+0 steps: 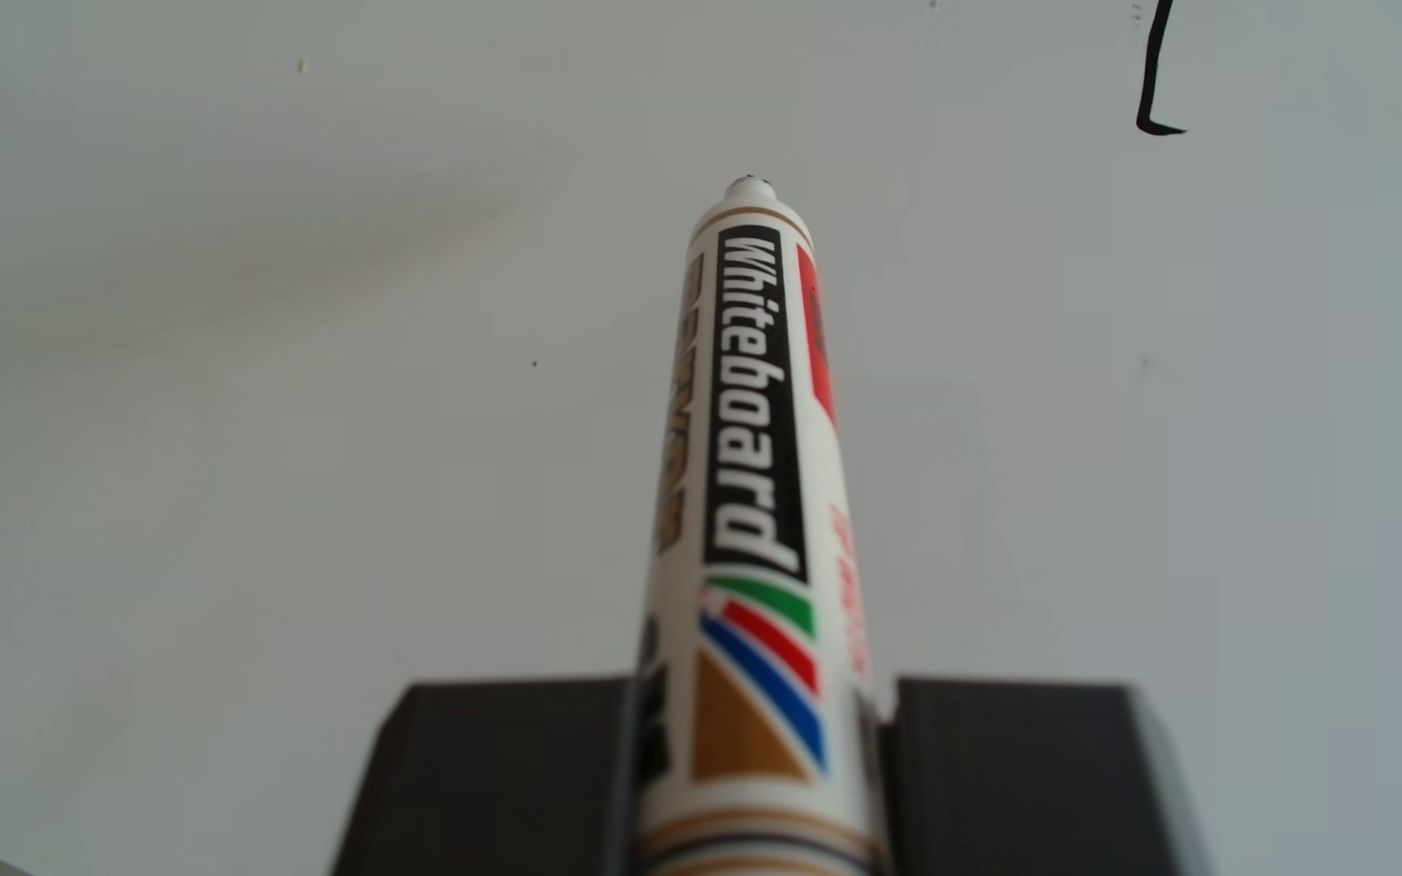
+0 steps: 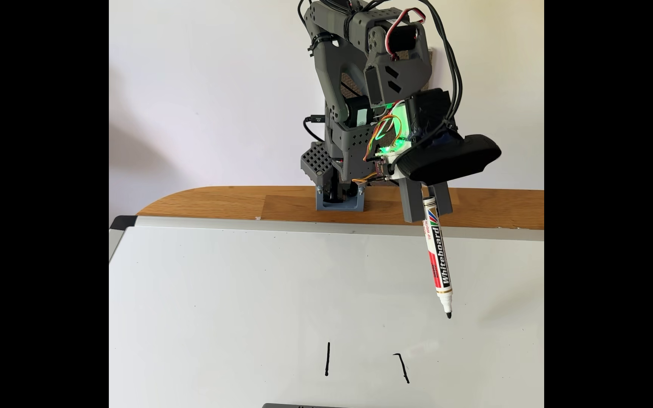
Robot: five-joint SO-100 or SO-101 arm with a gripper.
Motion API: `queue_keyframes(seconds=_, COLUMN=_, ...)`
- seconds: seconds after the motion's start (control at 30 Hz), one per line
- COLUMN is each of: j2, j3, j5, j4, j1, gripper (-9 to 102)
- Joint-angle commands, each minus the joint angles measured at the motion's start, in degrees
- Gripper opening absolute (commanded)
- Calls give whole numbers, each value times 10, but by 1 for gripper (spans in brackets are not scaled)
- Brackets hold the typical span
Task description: Draw a face
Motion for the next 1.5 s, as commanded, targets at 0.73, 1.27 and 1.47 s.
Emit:
queue_keyframes(seconds=0.73, j2=26, j3=52, j5=-4, j4=-33, j1=1, gripper=-1)
queue_keyframes(seconds=1.27, j2=26, j3=62, j5=-20, j4=-45, j1=61, gripper=-1)
queue_keyframes(seconds=1.47, j2=26, j3=62, j5=-25, j4=-45, j1=107, gripper=-1)
